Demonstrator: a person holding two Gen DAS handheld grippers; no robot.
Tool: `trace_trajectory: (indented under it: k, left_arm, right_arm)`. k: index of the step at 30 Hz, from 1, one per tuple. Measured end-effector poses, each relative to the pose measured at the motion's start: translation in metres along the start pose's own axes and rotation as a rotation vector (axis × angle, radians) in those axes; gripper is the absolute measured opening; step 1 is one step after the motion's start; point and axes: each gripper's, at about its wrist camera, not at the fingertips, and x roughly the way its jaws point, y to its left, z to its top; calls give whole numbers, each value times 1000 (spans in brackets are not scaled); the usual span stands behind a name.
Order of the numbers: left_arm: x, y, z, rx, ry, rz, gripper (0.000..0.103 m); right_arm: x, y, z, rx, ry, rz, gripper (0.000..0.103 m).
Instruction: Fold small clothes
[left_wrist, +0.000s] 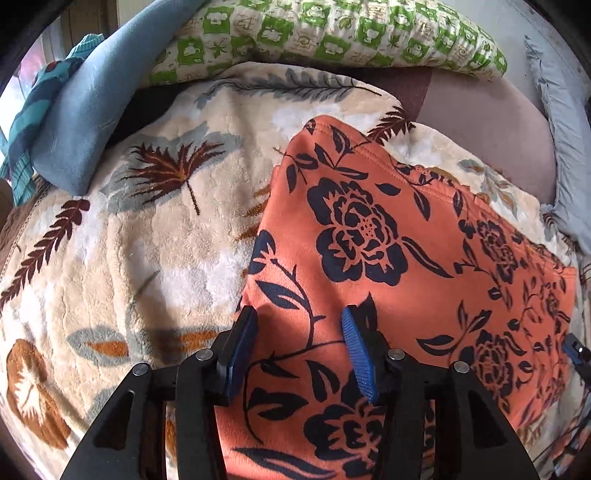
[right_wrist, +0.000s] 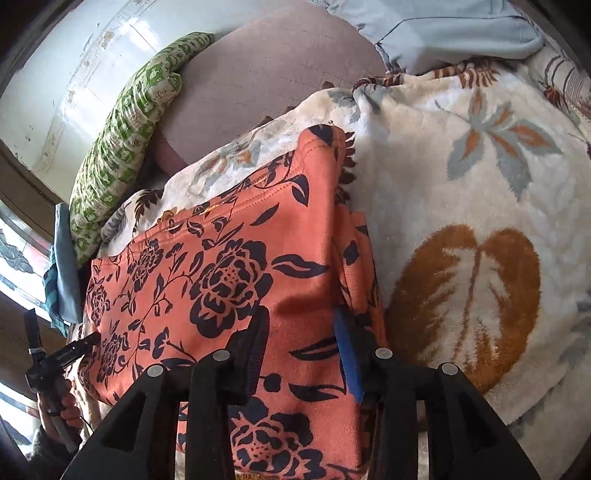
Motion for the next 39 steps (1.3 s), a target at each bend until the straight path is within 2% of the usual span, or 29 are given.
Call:
trace_trajectory:
  k: [3,5,6,8,11,14,17,20,25,28,29,30,31,32,35,37,39]
  left_arm:
    - [-34,16,-12,-74,-23,-106,47]
    - [-53,33,-26,-119,-26,-183,49]
    - [-62,41,-33,-145,-21,-217,52]
    - [-71,54,-51,-175,-1,-270,53]
    - [-76,75,-72,-235,53,-310,53]
    - [-62,86,-80,-307,124,-347,53]
    - [-51,90,-76,-337,137,-341,53]
    - [-41,97,-71,-397,146,-353,53]
    - [-27,125,-65,-565,130,-440,53]
    - [-13,134,-61,-630,133,-447,52]
    - [-11,135,-58,-634,128,-440,51]
    - [-11,133,-55,-627,120,-418,42]
    - [-11,130,-53,-613,120,-398,30]
    - [-13,127,-52,-606,124,-403,27]
    - [-27,123,-56,-599,99,-443,26]
    - [-27,122,-64,-600,104,-446,26]
    - [-15,113,-67,-563,136,-376,26]
  right_arm:
    - [-28,13,-9,-20,-40,60,42]
    - [-45,19,-23,-37,-51,84,49]
    - [-51,20,-31,-34,-50,97,53]
    - [-58,18,-49,-7,-29,139,55]
    - [-61,13,-74,57,19,203,55]
    - [-57,11,-91,109,67,216,56]
    - [-51,15,-101,118,100,218,57]
    - [-42,15,-104,169,119,257,63]
    - [-26,-13,-97,391,57,316,67]
    - [-12,-33,-93,526,14,340,66]
    - [-9,-38,-91,560,-11,360,64]
    - [-8,-42,-88,581,-32,384,57]
    - [-6,-44,-83,587,-35,397,26]
    - [-7,-47,-77,581,-35,409,8]
    - [-37,-52,-55,529,-128,471,8]
    - [-55,-47,-42,428,-155,435,8]
    - [-50,-46,-37,371,-135,360,8]
